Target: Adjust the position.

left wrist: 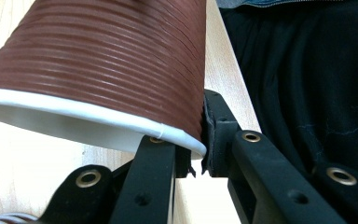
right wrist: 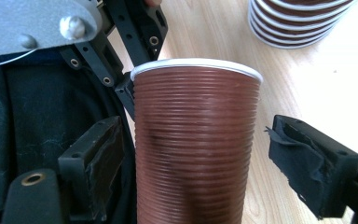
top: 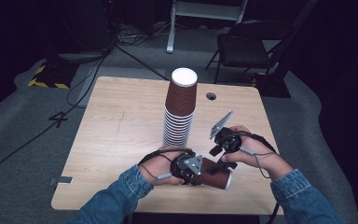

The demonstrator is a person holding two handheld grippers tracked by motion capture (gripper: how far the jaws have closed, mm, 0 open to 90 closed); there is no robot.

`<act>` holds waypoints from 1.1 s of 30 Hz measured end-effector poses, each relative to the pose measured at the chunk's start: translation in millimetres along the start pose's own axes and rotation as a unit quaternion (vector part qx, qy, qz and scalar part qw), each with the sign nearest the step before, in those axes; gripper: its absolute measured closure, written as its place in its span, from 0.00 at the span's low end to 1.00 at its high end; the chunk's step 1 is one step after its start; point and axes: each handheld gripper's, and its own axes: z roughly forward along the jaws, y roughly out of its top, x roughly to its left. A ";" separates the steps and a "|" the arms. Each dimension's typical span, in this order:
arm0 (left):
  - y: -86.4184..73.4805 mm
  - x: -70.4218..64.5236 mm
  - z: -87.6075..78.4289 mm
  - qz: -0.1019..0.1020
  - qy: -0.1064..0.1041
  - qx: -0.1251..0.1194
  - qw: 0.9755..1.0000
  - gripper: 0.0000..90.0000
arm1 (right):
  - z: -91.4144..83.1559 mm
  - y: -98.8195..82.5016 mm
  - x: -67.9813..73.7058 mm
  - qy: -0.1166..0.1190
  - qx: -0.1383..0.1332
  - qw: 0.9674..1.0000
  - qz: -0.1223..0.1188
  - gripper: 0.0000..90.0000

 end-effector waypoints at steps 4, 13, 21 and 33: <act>0.7 -0.6 0.3 0.005 0.000 0.003 1.000 0.92 | 3.8 1.8 -0.6 0.005 0.007 1.000 0.001 0.20; 2.2 -2.3 -0.5 0.012 0.008 -0.004 1.000 0.92 | 14.4 5.1 -1.9 0.006 0.022 1.000 0.004 0.19; 3.8 -4.7 -0.5 0.034 0.009 0.007 0.999 0.92 | 24.3 8.8 -4.6 0.026 0.043 0.999 0.019 0.17; 7.0 -9.4 4.3 0.056 -0.001 0.009 0.998 0.92 | 35.2 9.9 -9.2 0.063 0.096 0.993 0.040 0.13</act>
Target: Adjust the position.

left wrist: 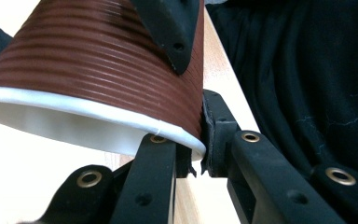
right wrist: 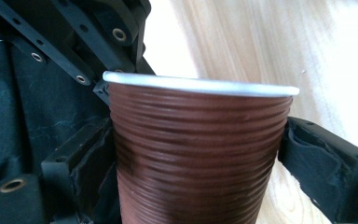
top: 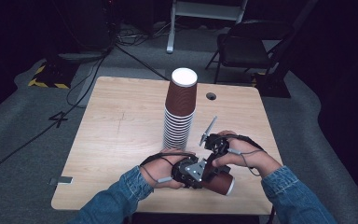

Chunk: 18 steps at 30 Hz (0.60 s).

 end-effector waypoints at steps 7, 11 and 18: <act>0.4 -0.1 0.4 0.006 -0.004 -0.003 1.000 0.92 | 4.9 2.1 -3.2 0.015 0.018 1.000 0.000 0.11; -0.6 0.2 -0.6 0.003 0.000 -0.006 1.000 0.92 | 8.3 4.2 -3.2 0.018 0.021 1.000 0.000 0.10; -0.5 0.1 -0.5 0.006 0.001 -0.008 1.000 0.92 | 10.6 2.5 -6.0 0.024 0.017 1.000 0.002 0.09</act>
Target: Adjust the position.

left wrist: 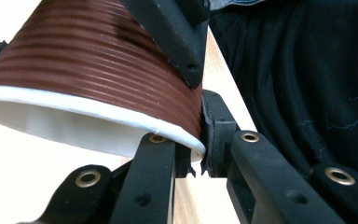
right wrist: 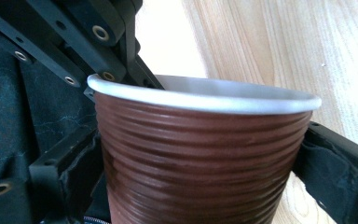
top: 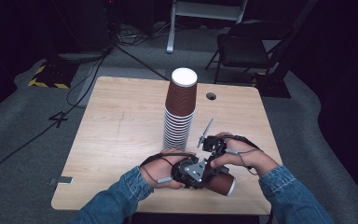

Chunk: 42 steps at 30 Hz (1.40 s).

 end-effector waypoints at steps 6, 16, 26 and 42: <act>-0.5 0.9 1.0 -0.002 -0.005 -0.001 1.000 0.92 | 2.0 -0.3 -0.6 0.003 0.003 1.000 0.004 0.11; -3.6 2.7 -0.5 -0.048 0.001 -0.046 0.998 0.71 | -1.5 -2.5 -0.5 -0.006 -0.006 1.000 0.009 0.14; -12.4 0.8 -14.3 -0.093 0.027 -0.102 0.990 0.53 | -13.0 -7.1 -0.5 -0.017 -0.021 1.000 0.009 0.14; -59.3 -20.5 -45.7 -0.169 0.086 -0.138 0.972 0.46 | -51.7 -26.1 1.6 -0.055 -0.121 0.991 0.002 0.14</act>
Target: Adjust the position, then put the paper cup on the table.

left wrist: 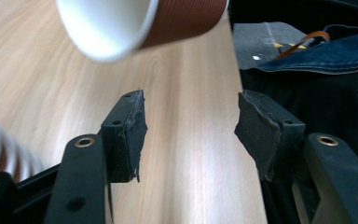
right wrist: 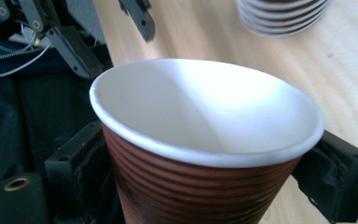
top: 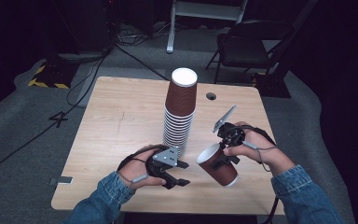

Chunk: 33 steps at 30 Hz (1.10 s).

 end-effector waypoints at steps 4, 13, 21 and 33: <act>-9.9 2.2 -9.4 -0.019 0.018 -0.011 1.000 0.45 | -11.6 -4.7 -1.2 -0.018 -0.038 0.999 0.001 0.14; -35.1 9.6 -25.9 -0.059 0.055 -0.028 0.996 0.44 | -33.2 -14.6 -4.2 -0.075 -0.121 0.990 0.003 0.14; -53.4 17.5 -31.5 -0.092 0.077 -0.022 0.993 0.44 | -45.8 -36.6 -11.1 -0.185 -0.255 0.949 0.016 0.14; -73.5 33.2 -38.1 -0.143 0.113 -0.014 0.983 0.44 | -47.9 -67.6 -26.8 -0.264 -0.358 0.894 0.049 0.13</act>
